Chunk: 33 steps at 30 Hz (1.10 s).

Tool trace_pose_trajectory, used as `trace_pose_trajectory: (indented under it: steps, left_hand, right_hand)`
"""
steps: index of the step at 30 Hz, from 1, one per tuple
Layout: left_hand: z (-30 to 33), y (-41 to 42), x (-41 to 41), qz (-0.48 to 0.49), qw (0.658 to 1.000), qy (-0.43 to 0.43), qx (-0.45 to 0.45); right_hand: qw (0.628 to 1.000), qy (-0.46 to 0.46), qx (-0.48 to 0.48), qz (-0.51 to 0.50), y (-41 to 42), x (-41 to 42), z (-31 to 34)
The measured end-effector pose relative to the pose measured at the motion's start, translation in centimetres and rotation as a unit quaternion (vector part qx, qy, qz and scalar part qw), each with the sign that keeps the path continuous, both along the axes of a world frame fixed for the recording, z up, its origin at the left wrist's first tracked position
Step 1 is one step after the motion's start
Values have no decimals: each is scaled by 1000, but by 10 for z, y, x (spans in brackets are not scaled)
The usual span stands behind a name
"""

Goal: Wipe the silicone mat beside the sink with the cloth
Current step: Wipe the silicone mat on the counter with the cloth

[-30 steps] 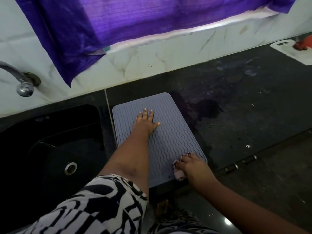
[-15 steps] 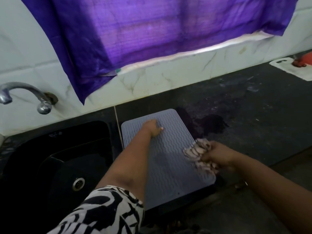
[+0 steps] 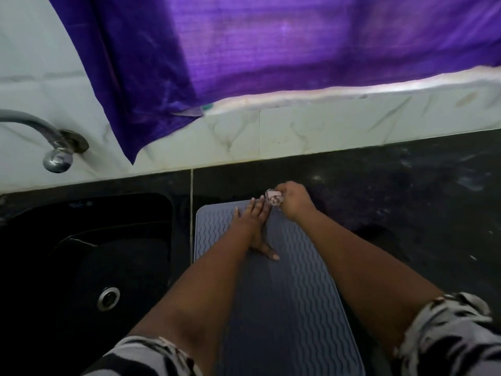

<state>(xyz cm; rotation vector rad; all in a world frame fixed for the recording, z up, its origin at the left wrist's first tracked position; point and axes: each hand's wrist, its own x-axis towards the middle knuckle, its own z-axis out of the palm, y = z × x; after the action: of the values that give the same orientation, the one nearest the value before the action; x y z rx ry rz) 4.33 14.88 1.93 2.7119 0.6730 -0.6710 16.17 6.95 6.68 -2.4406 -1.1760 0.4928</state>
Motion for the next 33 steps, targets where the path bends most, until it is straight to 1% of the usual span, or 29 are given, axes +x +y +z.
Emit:
trace_pose_trajectory:
  steps: [2,4,7,9,12,13,16,17,18,20,22,25,28,31,33]
  left_hand:
    - [-6,4,-1,-2,1000,8,-7]
    - [-7,6,0,-8,1000,13,-7]
    - [-7,4,0,-5,1000,8,-8]
    - [-6,3,3,-4,1000,9,-4]
    - [-3,3,3,-3,1000,20,-1]
    - [-1,2,4,-4,1000,29,-4]
    - [7,2,6,-2,998,61,-21]
    - [10,4,9,3,997,68,-30]
    - [13,7,12,6,996,75,-41]
    - [14,13,19,5,995,87,-47]
    - [11,11,21,7,995,92,-28]
    - [3,4,18,21,998,64,-11]
    - [1,1,14,31,999,33,-6]
    - [-2,-2,13,37,999,26,12]
    - [-3,-4,12,41,999,14,33]
  right_hand:
    - [998,-49,-29,27,6,-1,-23]
    - [993,-101,-42,42,4,-6,-31]
    - [992,-77,-79,55,-14,-21,-26]
    - [989,-62,-110,77,-45,-37,-23]
    - [991,-60,-83,89,-106,-75,-25]
    - [990,-53,-92,98,-119,-82,-25]
    - [979,5,-181,94,-121,-75,-18]
    - [981,19,-177,79,-114,-68,-14]
    - [987,23,-142,64,-106,-63,-12]
    - [994,-11,-88,60,-90,-60,-17]
    - [993,-55,-82,59,-84,-67,-28]
    - [992,-94,-61,54,-100,-84,-35]
    - [994,-56,-71,60,-132,-99,-24]
    - [994,-29,-75,74,-171,-128,-16]
    - [990,-2,-119,74,-191,-141,-10]
